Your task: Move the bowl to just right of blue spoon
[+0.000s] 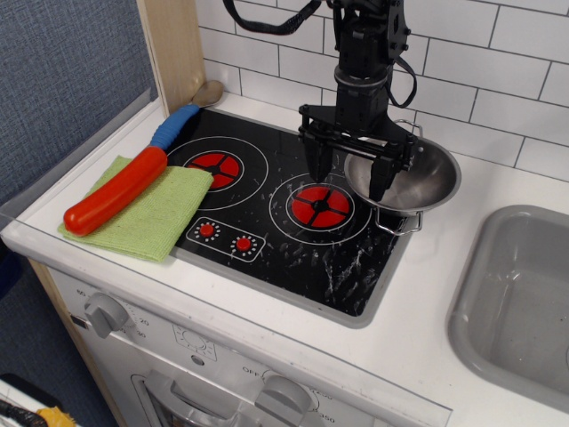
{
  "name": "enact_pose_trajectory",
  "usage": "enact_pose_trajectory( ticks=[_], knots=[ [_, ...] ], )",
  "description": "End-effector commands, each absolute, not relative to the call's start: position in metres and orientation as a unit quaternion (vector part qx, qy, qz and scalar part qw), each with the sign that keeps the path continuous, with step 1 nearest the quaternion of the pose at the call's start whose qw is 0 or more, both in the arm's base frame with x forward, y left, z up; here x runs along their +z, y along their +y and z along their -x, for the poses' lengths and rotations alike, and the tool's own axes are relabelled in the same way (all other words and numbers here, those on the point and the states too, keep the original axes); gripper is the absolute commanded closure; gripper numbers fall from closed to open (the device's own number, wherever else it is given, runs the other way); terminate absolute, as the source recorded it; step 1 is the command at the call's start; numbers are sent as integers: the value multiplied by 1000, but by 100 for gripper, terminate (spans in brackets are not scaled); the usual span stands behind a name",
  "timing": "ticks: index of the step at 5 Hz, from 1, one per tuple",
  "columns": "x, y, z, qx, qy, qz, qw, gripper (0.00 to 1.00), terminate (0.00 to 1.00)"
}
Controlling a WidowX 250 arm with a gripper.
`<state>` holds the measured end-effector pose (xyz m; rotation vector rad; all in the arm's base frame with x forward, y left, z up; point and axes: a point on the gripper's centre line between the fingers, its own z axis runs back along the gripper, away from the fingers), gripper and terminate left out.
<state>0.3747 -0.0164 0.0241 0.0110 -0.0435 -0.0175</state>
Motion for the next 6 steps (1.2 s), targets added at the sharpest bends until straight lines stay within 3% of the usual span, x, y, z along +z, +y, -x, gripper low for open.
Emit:
enact_pose_trajectory(
  ticks=[1, 3, 4, 5, 6],
  knots=[
    [35, -10, -378, -14, -47, -11, 999, 100, 0],
    [48, -13, -378, -37, -59, 1, 998, 100, 0],
    [76, -12, -380, -60, -78, 6, 995, 100, 0],
    [98, 11, -384, -64, -75, -14, 995, 100, 0],
    [103, 53, -386, -42, -64, -32, 997, 100, 0]
  ],
)
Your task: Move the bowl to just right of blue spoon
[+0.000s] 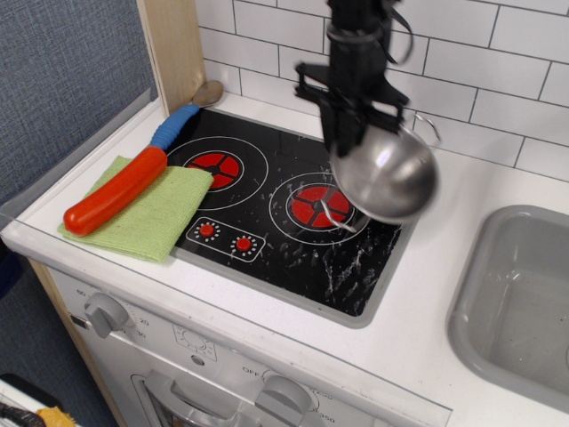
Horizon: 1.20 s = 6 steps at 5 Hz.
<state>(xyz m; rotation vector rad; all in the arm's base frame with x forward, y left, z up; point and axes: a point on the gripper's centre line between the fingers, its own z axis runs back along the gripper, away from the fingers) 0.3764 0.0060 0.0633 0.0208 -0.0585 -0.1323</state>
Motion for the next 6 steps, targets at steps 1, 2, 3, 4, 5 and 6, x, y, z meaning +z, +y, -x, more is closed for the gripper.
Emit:
enact_pose_trajectory(
  ticks=[1, 2, 3, 4, 5, 6],
  knots=[
    [103, 87, -386, -23, -54, -51, 997, 100, 0],
    [96, 114, -384, -15, -38, -69, 997, 100, 0],
    [82, 120, -384, -13, -26, -66, 997, 100, 0],
    [67, 120, -388, -18, -16, -75, 997, 100, 0],
    [58, 127, -388, -10, -18, -64, 998, 0, 0],
    [60, 125, -387, -15, -23, -60, 998, 0, 0]
  ],
)
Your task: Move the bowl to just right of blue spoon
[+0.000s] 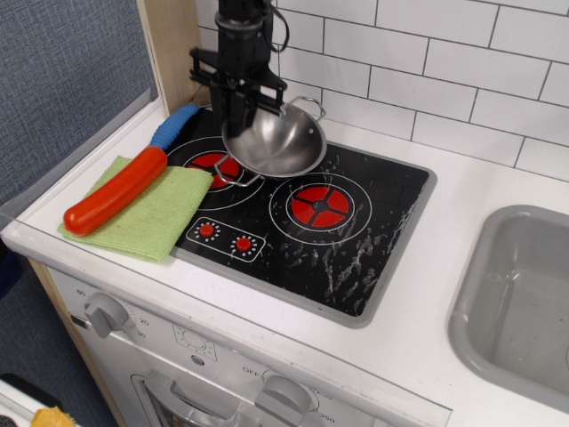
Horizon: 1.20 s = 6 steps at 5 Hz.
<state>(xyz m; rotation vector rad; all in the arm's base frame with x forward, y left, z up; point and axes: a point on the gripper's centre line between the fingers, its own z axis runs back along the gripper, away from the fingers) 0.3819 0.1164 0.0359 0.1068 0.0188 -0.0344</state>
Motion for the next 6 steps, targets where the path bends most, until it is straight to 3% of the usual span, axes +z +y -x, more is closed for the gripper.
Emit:
enact_pose_trajectory(
  ticks=[1, 2, 5, 6],
  knots=[
    [76, 117, -385, -38, -38, -67, 996, 0, 0],
    [104, 108, -380, -53, -77, -75, 993, 0, 0],
    [106, 96, -368, -80, -79, -54, 992, 0, 0],
    [106, 96, -368, -80, -79, -54, 992, 0, 100]
  ],
)
